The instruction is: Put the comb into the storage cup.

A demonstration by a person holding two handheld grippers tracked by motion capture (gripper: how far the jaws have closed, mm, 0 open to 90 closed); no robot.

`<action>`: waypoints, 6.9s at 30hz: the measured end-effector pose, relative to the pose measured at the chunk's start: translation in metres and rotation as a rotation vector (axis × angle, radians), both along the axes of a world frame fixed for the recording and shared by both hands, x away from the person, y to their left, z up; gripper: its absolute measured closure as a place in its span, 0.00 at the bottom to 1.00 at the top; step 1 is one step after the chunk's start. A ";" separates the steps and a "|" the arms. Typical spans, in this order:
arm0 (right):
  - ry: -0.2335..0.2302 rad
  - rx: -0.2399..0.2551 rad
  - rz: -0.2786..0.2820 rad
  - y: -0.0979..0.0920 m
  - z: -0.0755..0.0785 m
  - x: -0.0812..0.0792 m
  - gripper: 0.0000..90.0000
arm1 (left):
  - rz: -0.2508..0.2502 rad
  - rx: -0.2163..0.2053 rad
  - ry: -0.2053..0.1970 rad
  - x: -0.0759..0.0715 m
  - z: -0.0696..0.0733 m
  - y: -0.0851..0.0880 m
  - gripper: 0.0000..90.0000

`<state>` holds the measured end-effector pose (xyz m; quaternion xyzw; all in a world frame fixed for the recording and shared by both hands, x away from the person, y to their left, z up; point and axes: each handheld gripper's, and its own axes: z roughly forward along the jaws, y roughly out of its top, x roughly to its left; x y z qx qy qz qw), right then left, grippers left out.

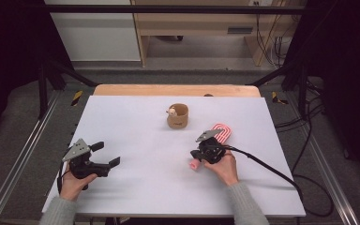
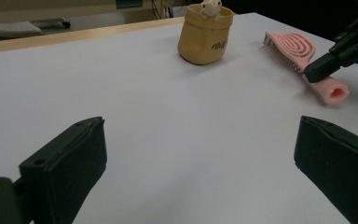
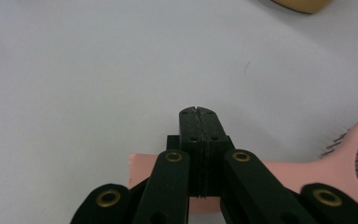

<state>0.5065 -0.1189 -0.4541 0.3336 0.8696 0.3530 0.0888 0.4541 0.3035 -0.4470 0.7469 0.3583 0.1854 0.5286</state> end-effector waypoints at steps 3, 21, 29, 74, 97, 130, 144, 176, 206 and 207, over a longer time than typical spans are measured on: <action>0.007 0.007 -0.004 -0.003 0.000 -0.001 1.00 | 0.001 0.001 0.001 0.000 0.000 0.000 0.02; 0.032 0.006 -0.037 -0.027 0.000 -0.011 1.00 | 0.000 0.001 0.001 0.000 0.000 0.000 0.02; 0.036 0.005 -0.049 -0.034 -0.001 -0.013 1.00 | 0.000 0.001 -0.001 0.000 0.000 0.000 0.02; 0.043 -0.003 -0.141 -0.073 -0.002 -0.016 0.98 | -0.002 0.006 -0.001 0.000 0.000 -0.001 0.02; -0.048 0.087 -0.093 -0.079 0.013 -0.020 0.60 | -0.003 0.009 0.000 0.000 0.000 -0.002 0.02; -0.106 0.044 -0.112 -0.077 0.012 -0.015 0.01 | -0.004 0.010 0.002 0.000 -0.001 -0.003 0.02; -0.118 0.005 -0.082 -0.069 0.015 -0.009 0.01 | -0.005 0.013 0.004 0.000 -0.001 -0.003 0.02; -0.071 -0.112 -0.094 -0.053 -0.001 0.016 0.20 | -0.005 0.014 0.008 0.001 -0.002 -0.003 0.02; 0.006 -0.136 -0.083 -0.052 -0.005 0.018 0.58 | -0.007 0.013 0.007 0.001 -0.002 -0.003 0.03; 0.005 -0.135 -0.085 -0.053 -0.004 0.018 0.59 | -0.007 0.013 0.008 0.001 -0.002 -0.003 0.03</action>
